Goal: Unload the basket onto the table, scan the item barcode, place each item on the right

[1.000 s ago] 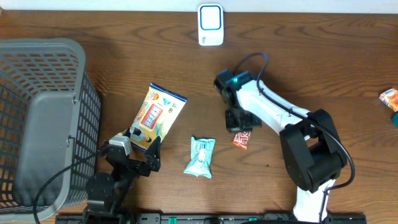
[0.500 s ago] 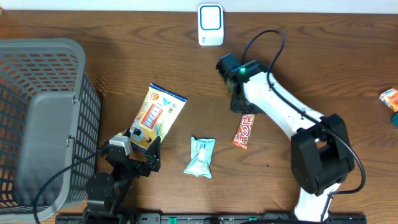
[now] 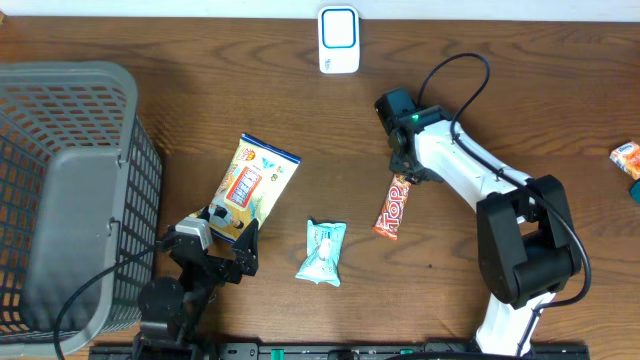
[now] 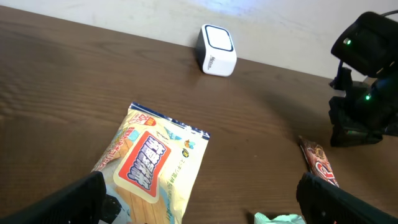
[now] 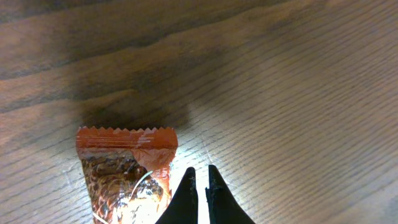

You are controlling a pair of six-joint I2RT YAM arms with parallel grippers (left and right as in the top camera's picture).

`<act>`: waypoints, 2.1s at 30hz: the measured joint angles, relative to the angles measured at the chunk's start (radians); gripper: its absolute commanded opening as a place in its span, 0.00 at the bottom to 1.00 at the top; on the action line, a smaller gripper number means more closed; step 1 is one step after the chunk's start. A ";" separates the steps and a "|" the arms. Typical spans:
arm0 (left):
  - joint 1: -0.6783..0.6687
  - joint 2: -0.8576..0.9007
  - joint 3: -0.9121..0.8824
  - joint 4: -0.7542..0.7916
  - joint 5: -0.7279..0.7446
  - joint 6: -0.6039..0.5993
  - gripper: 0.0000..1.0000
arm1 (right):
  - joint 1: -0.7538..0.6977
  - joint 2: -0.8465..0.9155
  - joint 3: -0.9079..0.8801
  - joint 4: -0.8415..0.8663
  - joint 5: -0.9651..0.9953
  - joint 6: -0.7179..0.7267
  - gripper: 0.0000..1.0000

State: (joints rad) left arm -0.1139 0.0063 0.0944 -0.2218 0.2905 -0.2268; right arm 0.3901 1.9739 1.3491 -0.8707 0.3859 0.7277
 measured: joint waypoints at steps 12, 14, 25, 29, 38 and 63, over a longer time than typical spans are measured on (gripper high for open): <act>0.000 0.000 0.000 0.000 0.000 0.000 0.98 | 0.001 0.001 -0.111 0.198 -0.026 -0.047 0.07; 0.000 0.000 0.000 0.000 0.000 0.000 0.98 | 0.001 0.002 -0.110 0.270 -0.067 -0.103 0.08; 0.000 0.000 0.000 0.000 0.000 0.000 0.98 | 0.013 0.002 -0.087 0.367 -0.391 -0.495 0.13; 0.000 0.000 0.000 0.000 0.000 0.000 0.98 | 0.022 0.000 0.008 0.219 -0.414 -0.568 0.43; 0.000 0.000 0.000 0.000 0.000 0.000 0.98 | 0.113 -0.085 0.078 0.002 -0.364 -0.628 0.57; 0.000 0.000 0.000 0.000 0.000 0.000 0.98 | 0.243 -0.134 -0.324 0.240 -0.027 -0.608 0.14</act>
State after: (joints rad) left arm -0.1139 0.0063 0.0944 -0.2218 0.2901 -0.2268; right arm 0.6331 1.8404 1.0252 -0.6304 0.3584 0.1196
